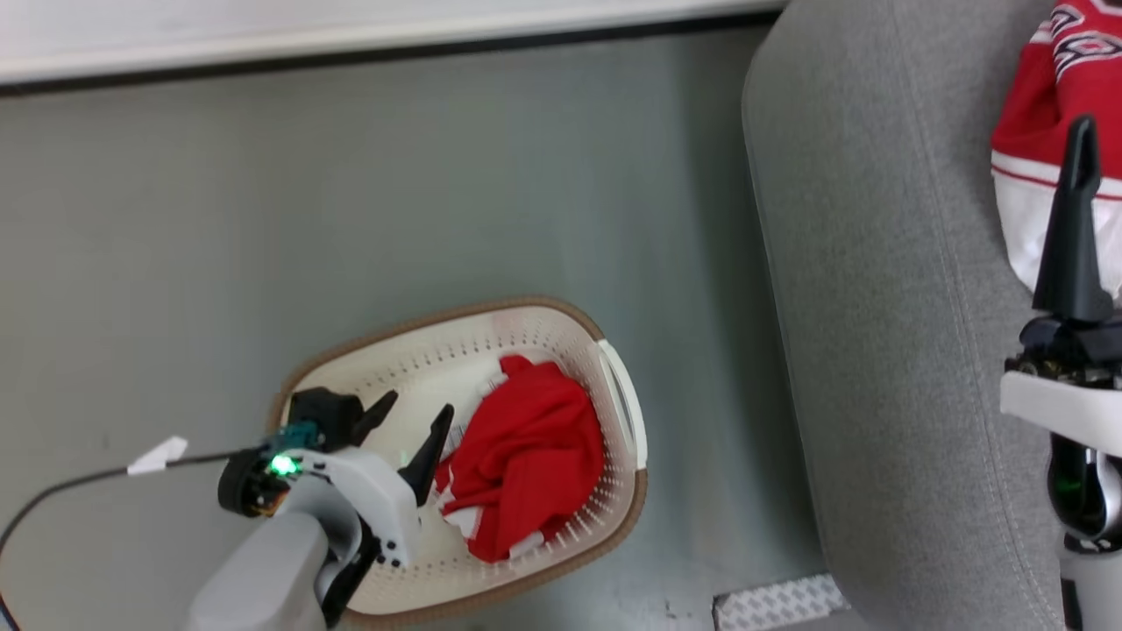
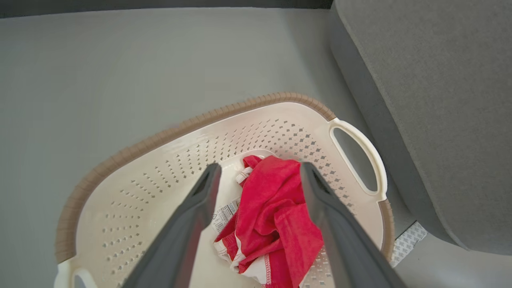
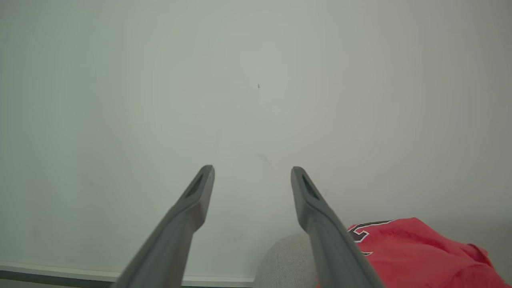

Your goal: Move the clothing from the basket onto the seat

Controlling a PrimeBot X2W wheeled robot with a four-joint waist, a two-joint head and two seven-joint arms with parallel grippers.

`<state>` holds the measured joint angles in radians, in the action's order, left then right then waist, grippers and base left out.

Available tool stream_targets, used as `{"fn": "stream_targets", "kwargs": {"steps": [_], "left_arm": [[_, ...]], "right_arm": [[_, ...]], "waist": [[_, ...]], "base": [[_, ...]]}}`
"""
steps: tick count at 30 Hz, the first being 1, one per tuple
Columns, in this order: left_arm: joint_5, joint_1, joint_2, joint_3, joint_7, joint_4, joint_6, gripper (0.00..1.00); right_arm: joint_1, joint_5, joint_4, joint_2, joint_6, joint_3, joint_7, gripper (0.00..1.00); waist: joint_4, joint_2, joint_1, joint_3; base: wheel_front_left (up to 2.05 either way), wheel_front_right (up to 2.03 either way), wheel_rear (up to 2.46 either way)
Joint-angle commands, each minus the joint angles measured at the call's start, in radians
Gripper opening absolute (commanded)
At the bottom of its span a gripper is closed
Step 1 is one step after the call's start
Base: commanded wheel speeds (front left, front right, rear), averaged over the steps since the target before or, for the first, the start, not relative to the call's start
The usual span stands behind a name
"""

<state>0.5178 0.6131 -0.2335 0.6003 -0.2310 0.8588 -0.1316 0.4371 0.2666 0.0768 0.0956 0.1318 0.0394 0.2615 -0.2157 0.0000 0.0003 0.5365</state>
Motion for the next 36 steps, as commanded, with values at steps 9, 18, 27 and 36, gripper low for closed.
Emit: {"fn": "stream_targets", "kwargs": {"steps": [9, 18, 27, 36], "left_arm": [[0.163, 0.14, -0.073, 0.198, 0.048, 0.057, 0.001, 1.0], [0.296, 0.265, -0.12, 0.35, 0.117, 0.067, 0.001, 1.0], [0.419, 0.366, -0.165, 0.484, 0.193, 0.067, 0.001, 1.0], [0.508, 0.427, -0.21, 0.621, 0.25, 0.032, 0.001, 1.0]], "right_arm": [[0.089, -0.01, 0.068, -0.028, -0.002, 0.011, 0.003, 1.0], [0.154, -0.001, 0.119, -0.041, -0.002, 0.031, 0.003, 1.0], [0.232, 0.004, 0.147, -0.045, -0.002, -0.005, 0.003, 1.0], [0.237, -0.027, 0.201, -0.047, -0.002, -0.05, 0.003, 1.0]], "waist": [[-0.079, 0.0, -0.0003, 0.187], [-0.105, 0.0, -0.0003, 0.339], [-0.129, 0.0, -0.0003, 0.436], [-0.126, 0.0, -0.0003, 0.479]], "base": [[0.0, 0.0, 0.0], [0.0, 0.0, 0.0], [0.0, 0.0, 0.0], [0.1, 0.1, 0.1]]}}
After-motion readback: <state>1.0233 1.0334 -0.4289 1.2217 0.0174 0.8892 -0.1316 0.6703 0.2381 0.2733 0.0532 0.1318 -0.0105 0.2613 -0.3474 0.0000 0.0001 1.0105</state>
